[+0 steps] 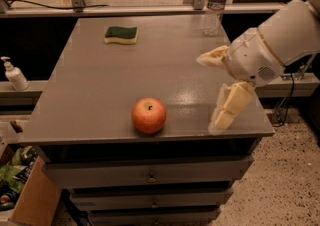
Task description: Move apple near sponge
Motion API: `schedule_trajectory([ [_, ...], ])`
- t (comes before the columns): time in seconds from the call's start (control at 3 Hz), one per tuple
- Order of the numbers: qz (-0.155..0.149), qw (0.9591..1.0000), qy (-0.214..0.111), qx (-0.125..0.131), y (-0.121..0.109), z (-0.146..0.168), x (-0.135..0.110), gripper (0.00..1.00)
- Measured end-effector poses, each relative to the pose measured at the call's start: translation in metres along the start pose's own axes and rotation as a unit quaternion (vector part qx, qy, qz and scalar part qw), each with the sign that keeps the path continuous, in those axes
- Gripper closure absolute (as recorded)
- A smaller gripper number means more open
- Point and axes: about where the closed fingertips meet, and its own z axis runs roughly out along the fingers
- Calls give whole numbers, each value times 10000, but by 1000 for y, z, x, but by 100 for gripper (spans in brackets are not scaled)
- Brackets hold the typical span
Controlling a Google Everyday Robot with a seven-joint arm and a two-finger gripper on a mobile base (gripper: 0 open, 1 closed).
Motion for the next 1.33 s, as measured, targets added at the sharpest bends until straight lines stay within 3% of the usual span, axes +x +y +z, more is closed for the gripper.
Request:
schedule_trajectory([
  [0.67,-609,9947,-689,-458,0,56,-41,0],
  [1.33,-755,9894,-980,-766,-5,99,-51,0],
])
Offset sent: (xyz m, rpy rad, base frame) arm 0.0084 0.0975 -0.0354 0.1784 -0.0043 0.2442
